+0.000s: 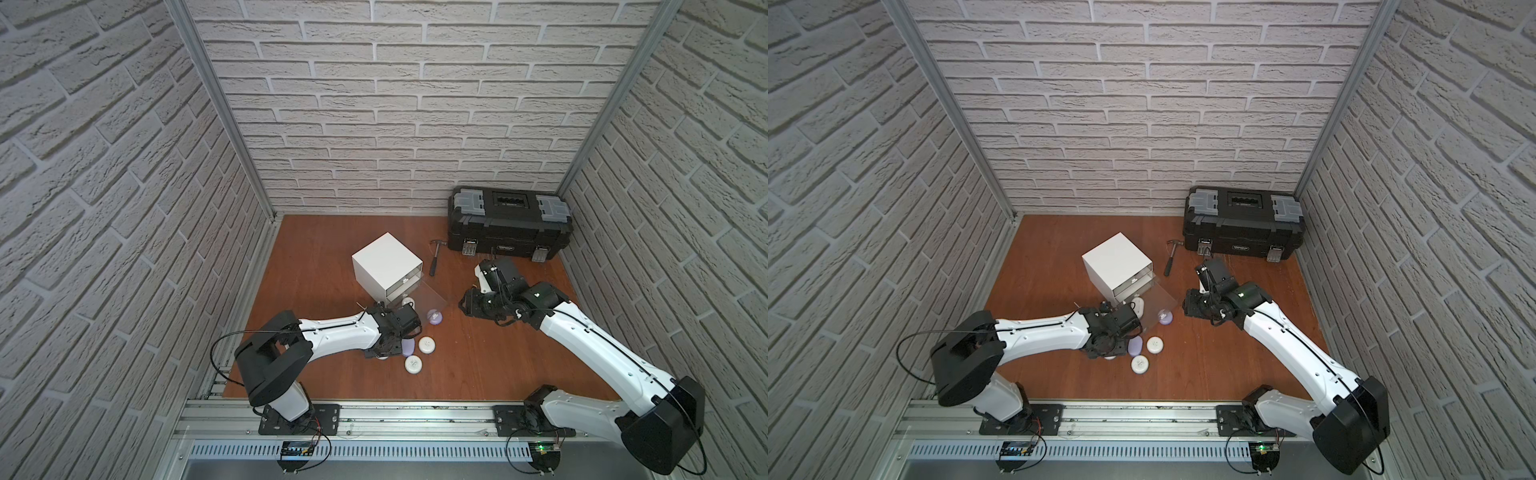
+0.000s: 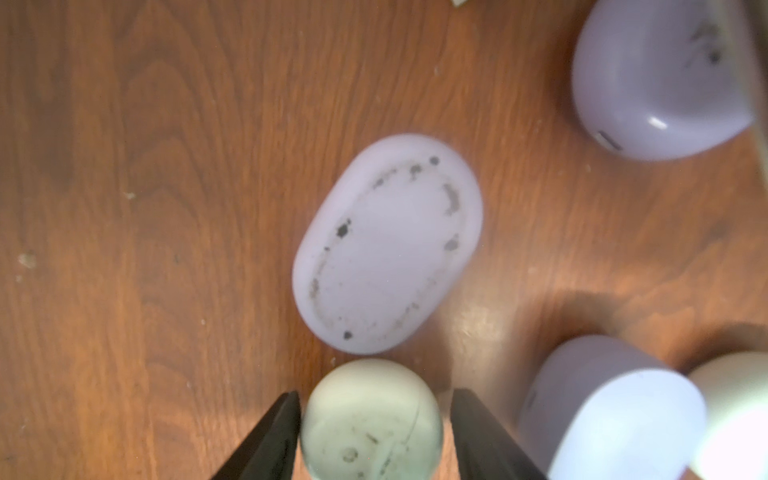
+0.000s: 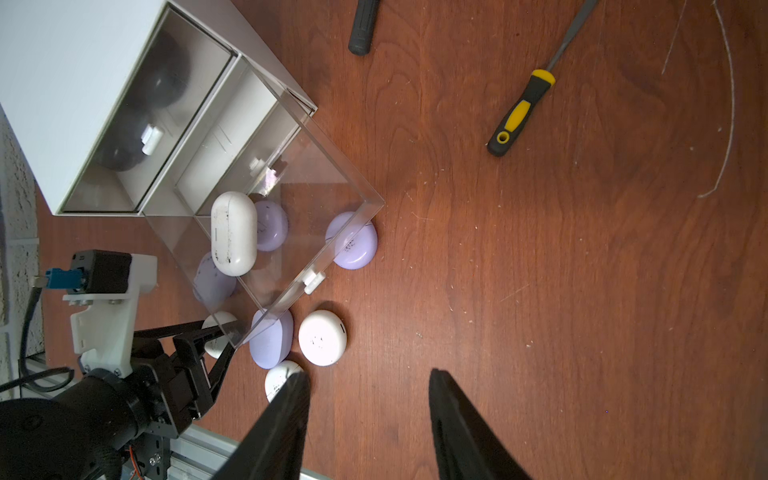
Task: Put the bluetooth earphones in the drawer according to color
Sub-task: Pick up the Bluetooth earphone from the center of the board.
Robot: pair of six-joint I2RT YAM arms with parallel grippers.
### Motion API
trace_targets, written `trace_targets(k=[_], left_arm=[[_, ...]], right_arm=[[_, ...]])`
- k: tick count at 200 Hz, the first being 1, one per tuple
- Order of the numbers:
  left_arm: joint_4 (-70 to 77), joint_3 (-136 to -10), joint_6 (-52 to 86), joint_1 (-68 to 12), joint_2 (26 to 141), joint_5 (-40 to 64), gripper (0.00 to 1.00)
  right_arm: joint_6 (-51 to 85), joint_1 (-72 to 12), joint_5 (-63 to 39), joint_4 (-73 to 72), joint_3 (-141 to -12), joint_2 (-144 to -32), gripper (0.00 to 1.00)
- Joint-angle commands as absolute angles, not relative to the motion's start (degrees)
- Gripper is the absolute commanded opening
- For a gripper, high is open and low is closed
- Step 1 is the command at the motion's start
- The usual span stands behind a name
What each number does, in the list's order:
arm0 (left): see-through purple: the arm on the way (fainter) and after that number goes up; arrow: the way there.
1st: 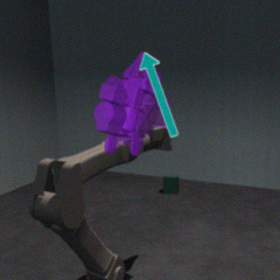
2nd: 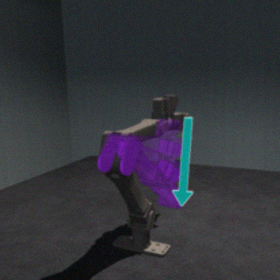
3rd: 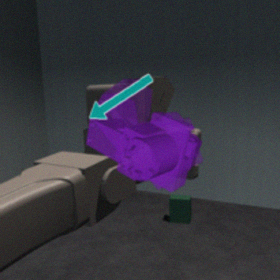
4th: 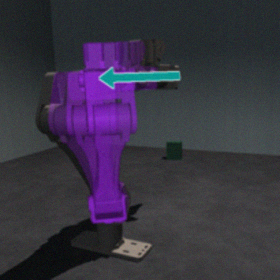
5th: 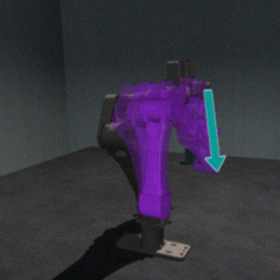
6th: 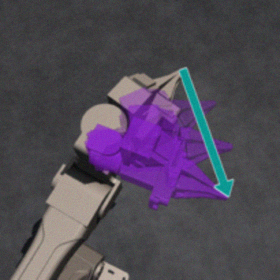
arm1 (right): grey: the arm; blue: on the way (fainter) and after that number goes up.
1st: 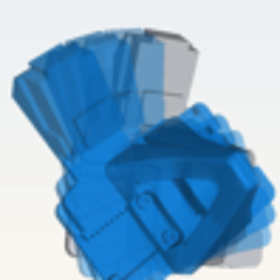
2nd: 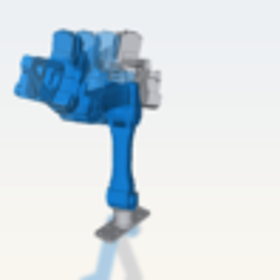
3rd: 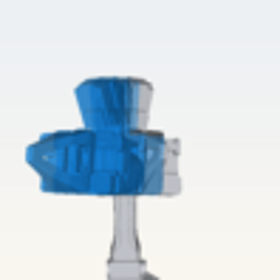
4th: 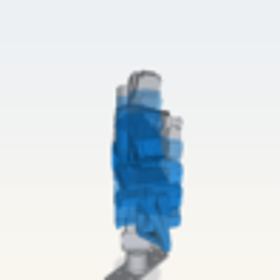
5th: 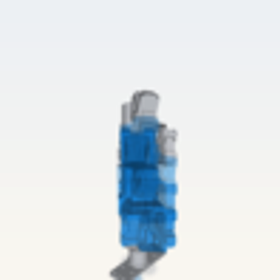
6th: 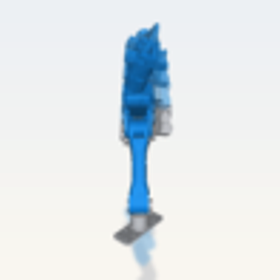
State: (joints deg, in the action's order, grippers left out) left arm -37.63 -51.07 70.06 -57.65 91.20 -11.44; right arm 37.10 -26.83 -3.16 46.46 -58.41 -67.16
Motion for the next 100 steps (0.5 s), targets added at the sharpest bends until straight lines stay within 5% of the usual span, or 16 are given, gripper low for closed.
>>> trace_targets(k=[1, 53, 100], left_arm=[[-38.9, -50.5, 69.6, -58.3, 91.4, -11.1, 0.62], [-38.6, -50.6, 69.5, -58.8, 92.3, -10.1, 0.63], [-38.2, -50.4, 69.5, -58.9, 92.9, -9.5, 0.53]], right_arm=[[37.3, -26.5, -4.0, 45.0, -57.7, -66.8, 0.52], [37.5, -26.4, -4.8, 44.8, -57.6, -67.1, 0.51], [37.3, -26.2, -4.6, 45.0, -57.4, -66.8, 0.52]])
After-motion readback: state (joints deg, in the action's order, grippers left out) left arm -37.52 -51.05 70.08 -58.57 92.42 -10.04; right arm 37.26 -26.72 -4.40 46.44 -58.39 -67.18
